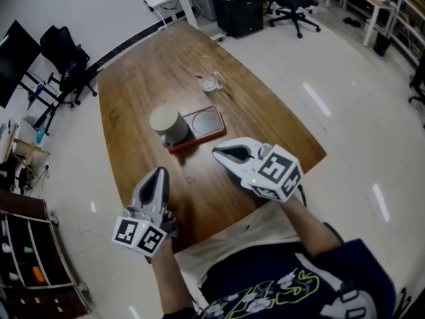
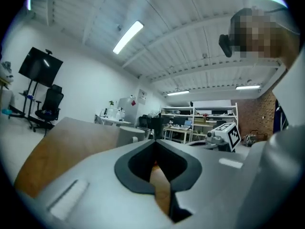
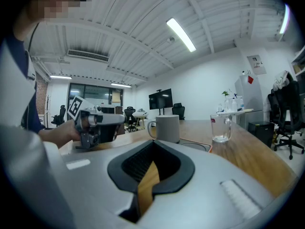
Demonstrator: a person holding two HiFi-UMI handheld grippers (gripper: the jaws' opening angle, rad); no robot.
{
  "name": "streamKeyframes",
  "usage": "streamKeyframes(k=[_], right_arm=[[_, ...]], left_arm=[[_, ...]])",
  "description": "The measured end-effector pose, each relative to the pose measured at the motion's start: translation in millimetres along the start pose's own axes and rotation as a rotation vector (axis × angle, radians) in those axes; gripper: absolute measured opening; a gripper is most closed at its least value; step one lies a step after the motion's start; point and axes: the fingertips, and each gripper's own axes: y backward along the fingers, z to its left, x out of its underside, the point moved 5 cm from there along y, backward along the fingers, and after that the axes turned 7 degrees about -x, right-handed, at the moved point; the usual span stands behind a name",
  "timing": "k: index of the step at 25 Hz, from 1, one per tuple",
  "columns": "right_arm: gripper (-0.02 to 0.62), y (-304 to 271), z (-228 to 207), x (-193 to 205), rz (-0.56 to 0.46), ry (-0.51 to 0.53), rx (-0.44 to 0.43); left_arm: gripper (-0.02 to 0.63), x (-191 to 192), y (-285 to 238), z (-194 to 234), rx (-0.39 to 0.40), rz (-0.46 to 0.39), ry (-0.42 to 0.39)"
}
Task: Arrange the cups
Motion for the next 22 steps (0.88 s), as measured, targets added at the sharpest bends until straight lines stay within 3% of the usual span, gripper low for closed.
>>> streamKeyframes(k=[3, 5, 9, 19, 22], right_arm=[[-0.005, 1.6, -1.2, 1.8, -0.005, -0.006, 0.003], [-0.005, 3.0, 0.2, 5.3, -0.010, -0.009, -0.002], [-0.005, 6.5, 0.6, 4.8, -0.006, -0.016, 0.022], [-0.005, 1.8, -2.6, 2.1, -0.012, -0.008, 0.000], [-0.005, 3.7, -3.9, 3.2, -0.017, -0.015, 0.029]], left_arm=[[0.001, 28.0, -3.8, 3.2, -0.047, 0.119, -0.117], [0.000, 34.9, -5.9, -3.0, -0.010, 0.152, -0.152], [0.000, 37.2, -10.4, -13.8, 0.105, 0.153, -0.158], [0.000, 30.7, -13.4, -10.7, 0.112, 0.153, -0.165], [0.000, 31.5, -12.7, -11.6, 0.113, 0.154, -0.166]])
